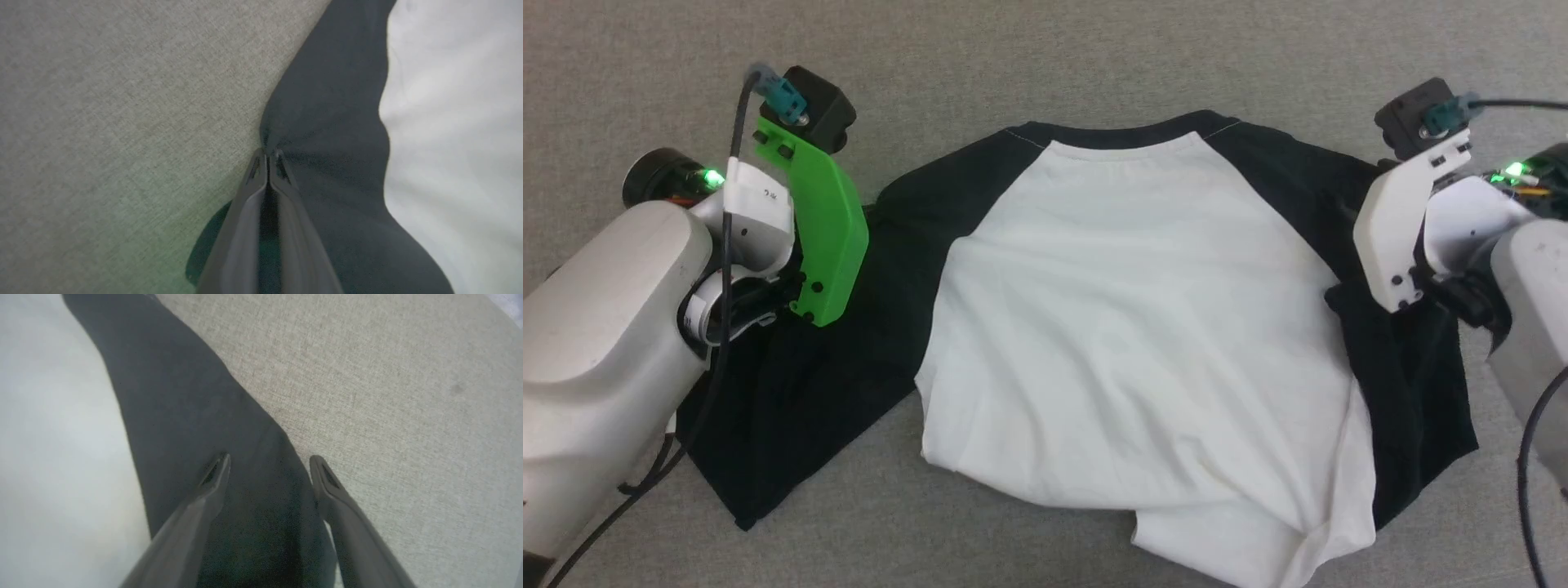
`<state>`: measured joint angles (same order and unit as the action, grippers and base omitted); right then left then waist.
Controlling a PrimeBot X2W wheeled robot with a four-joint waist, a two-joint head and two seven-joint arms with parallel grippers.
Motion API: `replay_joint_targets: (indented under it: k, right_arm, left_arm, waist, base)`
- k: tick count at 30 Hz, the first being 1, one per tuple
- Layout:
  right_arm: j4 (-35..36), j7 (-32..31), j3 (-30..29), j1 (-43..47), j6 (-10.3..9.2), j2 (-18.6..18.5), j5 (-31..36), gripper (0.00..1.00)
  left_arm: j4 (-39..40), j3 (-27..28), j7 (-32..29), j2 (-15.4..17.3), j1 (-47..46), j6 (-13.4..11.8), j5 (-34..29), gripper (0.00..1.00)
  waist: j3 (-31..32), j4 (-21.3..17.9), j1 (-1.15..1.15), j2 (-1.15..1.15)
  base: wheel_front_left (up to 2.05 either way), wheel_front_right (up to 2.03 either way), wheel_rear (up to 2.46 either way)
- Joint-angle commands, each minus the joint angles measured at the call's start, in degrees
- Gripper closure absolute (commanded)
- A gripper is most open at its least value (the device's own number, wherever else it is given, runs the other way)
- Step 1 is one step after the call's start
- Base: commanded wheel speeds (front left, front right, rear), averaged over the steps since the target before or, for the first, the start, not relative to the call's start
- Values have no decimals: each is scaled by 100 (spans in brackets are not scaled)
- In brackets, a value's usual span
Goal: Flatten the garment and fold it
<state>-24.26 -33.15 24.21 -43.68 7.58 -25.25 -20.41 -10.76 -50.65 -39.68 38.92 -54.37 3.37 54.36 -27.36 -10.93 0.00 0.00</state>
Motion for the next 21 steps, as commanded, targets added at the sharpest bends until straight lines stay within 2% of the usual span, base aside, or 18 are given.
replay_joint_targets:
  k: [1, 3, 4, 5, 6, 7, 11, 14, 21]
  right_arm:
    - [-121, -181, 175, -168, -9, -89, -161, 0]
    - [-313, -528, 335, -307, -9, -156, -380, 0]
    - [-410, -743, 370, -350, -9, -168, -475, 42]
    - [-499, -1017, 425, -394, -9, -184, -588, 63]
    - [-539, -1225, 477, -423, -9, -196, -680, 78]
    - [-554, -1423, 512, -461, -9, -217, -788, 100]
    - [-442, -1588, 513, -585, -9, -312, -942, 100]
    - [-290, -1161, 333, -694, -9, -362, -972, 100]
    - [132, -254, -55, -1168, -9, -572, -836, 100]
  left_arm:
    - [-50, -14, 22, -24, -90, 15, -104, 100]
    - [-63, -34, 14, -58, -127, 29, -118, 100]
    - [-70, -42, 11, -72, -140, 34, -123, 100]
    - [-78, -50, 9, -88, -154, 39, -126, 100]
    - [-85, -56, 8, -99, -163, 43, -127, 100]
    - [-94, -60, 8, -111, -174, 45, -127, 100]
    - [-107, -66, 138, -118, -217, 78, -209, 100]
    - [-86, -106, 606, -18, -423, 133, -731, 100]
    - [-75, 229, 1942, -3, -1062, 91, -1523, 100]
  waist:
    - [-63, 65, 0, 0]
    - [-83, 93, 0, 0]
    - [-87, 103, 0, 0]
    - [-91, 113, 0, 0]
    - [-91, 120, 0, 0]
    - [-91, 129, 0, 0]
    - [-70, 140, 0, 0]
    - [-50, 144, 0, 0]
    - [12, 176, 0, 0]
  base:
    - [0, 0, 0]
    - [0, 0, 0]
    - [0, 0, 0]
    - [0, 0, 0]
    - [0, 0, 0]
    - [0, 0, 0]
    - [0, 0, 0]
    - [0, 0, 0]
    - [0, 0, 0]
